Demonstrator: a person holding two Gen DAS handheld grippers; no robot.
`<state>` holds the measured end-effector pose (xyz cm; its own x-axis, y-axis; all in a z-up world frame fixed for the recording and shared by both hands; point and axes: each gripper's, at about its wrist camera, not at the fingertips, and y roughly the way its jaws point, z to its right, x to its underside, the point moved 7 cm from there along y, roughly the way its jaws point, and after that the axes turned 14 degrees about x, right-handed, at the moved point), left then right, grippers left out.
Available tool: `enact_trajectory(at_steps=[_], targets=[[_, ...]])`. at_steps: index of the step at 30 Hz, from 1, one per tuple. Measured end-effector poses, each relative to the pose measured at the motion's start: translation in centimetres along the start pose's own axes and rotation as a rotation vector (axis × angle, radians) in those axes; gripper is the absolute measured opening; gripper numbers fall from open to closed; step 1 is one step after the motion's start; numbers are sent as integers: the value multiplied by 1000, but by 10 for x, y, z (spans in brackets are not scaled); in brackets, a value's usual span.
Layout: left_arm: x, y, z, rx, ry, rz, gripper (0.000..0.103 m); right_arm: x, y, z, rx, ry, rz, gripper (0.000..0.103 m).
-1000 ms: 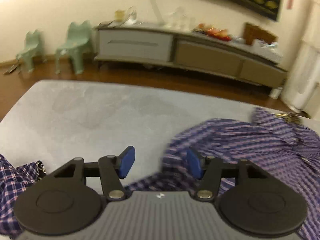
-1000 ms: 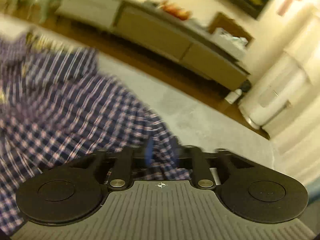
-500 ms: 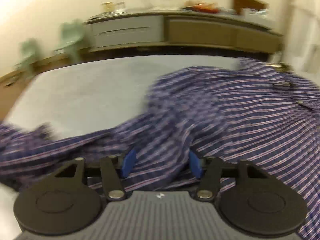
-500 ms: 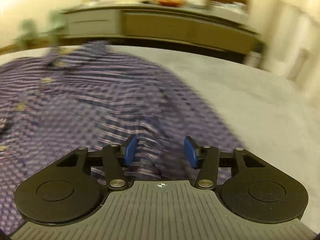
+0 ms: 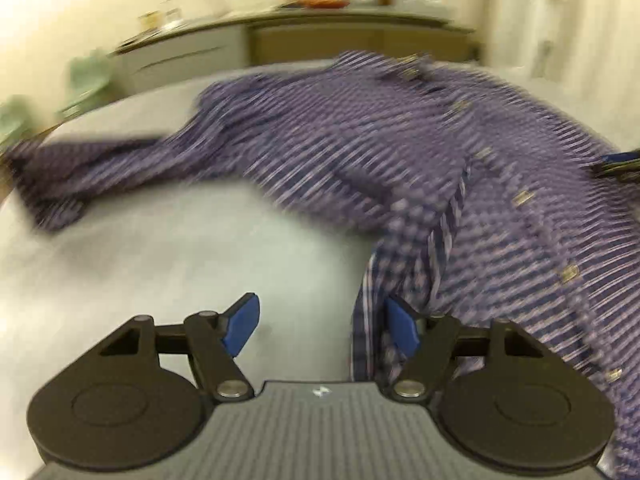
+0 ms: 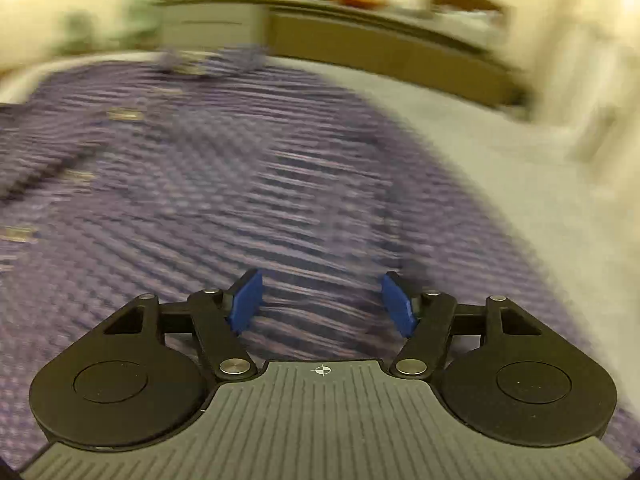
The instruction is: Fold clothes
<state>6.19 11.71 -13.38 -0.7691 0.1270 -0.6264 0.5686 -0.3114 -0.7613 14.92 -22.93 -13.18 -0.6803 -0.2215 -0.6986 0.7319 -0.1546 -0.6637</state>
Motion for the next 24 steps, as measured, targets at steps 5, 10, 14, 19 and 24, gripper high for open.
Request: enact_trajectory(at_steps=[5,10,14,19,24], targets=[[12,-30,8,110,-98,66,70,10,-55,18,126,45,116,64],[22,-60,11,176,-205,131,71,53,-171,-117,-331,-203,327,83],[42,-91,22,220,-214,166,76,96,-223,-194,-517,-455,421,87],[62,-97,33,233,-207,165,79,105,-200,-231,-449,-556,389,81],[56,-96,31,234,-250,190,79,111,-180,-237,-518,-569,224,13]])
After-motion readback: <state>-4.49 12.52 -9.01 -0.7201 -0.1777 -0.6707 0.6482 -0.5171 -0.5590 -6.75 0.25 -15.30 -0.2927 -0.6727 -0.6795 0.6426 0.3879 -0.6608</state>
